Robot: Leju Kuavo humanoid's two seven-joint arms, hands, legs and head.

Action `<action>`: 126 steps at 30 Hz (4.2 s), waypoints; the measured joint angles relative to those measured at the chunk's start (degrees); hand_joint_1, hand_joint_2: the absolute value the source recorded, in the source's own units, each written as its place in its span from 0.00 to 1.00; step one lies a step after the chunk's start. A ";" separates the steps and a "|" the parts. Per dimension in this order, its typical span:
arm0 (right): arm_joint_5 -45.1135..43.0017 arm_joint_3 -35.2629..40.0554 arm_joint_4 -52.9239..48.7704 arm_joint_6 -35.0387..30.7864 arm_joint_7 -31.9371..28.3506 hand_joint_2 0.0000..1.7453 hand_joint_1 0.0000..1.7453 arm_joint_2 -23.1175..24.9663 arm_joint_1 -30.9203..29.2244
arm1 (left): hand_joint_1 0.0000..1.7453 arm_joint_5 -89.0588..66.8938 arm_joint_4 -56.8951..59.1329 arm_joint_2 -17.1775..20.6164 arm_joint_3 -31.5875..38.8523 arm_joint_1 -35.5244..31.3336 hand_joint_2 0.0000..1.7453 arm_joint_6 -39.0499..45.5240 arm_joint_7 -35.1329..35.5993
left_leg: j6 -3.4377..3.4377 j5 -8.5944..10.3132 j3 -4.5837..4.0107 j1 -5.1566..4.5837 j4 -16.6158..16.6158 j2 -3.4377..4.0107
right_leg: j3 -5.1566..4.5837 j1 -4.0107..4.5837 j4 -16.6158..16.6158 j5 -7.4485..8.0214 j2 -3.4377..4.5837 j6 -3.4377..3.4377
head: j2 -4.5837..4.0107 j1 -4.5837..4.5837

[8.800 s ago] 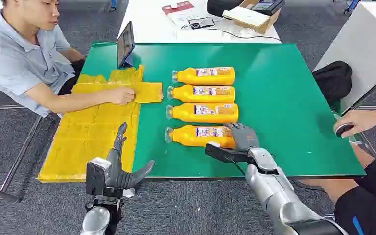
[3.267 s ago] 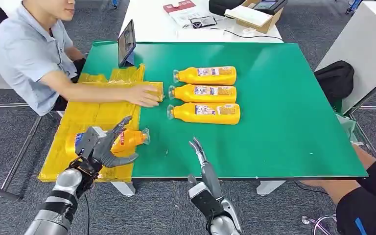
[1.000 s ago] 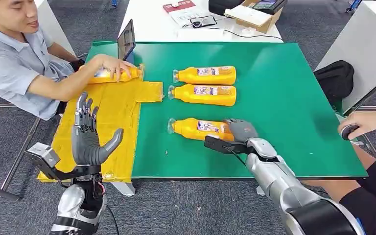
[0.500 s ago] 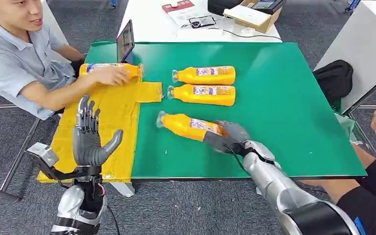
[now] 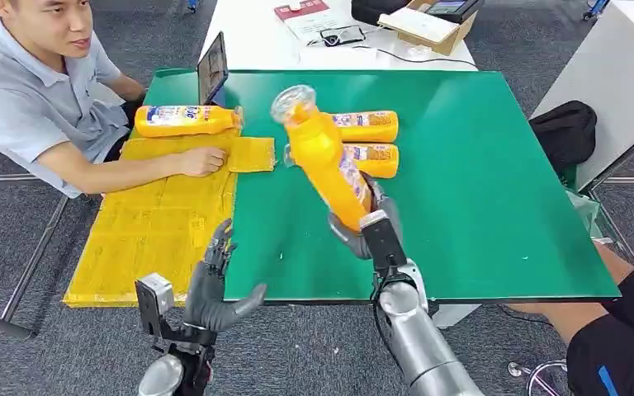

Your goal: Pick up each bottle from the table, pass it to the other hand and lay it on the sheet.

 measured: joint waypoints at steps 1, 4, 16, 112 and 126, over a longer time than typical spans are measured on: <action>0.86 0.99 -0.46 1.17 0.22 1.00 1.00 0.13 0.36 | 0.00 -0.28 -0.35 0.09 -0.61 0.25 1.00 -0.69 -0.93 | 0.00 0.00 0.00 0.01 0.00 0.00 | 0.00 0.01 0.01 0.00 0.00 0.00 | 0.00 0.00; 3.75 4.51 -0.28 5.01 0.72 1.00 1.00 0.15 0.89 | 0.00 -3.30 -2.05 0.37 -2.10 0.43 1.00 -1.20 -3.82 | -0.02 0.02 0.00 0.07 0.00 0.00 | 0.00 0.05 0.03 0.00 0.00 -0.01 | 0.00 0.00; 12.85 20.28 3.98 1.24 -5.07 1.00 1.00 2.43 5.68 | 0.00 6.80 -6.40 -0.09 -2.93 0.08 1.00 -1.11 0.03 | -0.04 0.02 -0.04 0.12 -0.01 0.02 | -0.08 0.08 0.03 -0.02 0.00 -0.04 | 0.00 -0.02; 3.19 29.37 -0.85 -8.86 -5.99 0.00 0.00 1.94 8.08 | 0.00 -48.84 49.53 13.35 6.23 -40.53 1.00 6.44 7.30 | -0.09 0.12 -0.02 0.12 0.00 0.02 | -0.06 0.07 0.13 0.03 0.02 -0.03 | 0.00 0.02; 0.17 33.15 0.51 -10.65 -5.99 0.00 0.00 0.68 6.00 | 0.00 -27.28 35.38 11.82 6.25 -34.44 1.00 -4.83 -0.63 | -0.09 0.12 -0.03 0.12 0.00 0.03 | -0.09 0.07 0.12 0.03 0.01 -0.03 | 0.00 0.02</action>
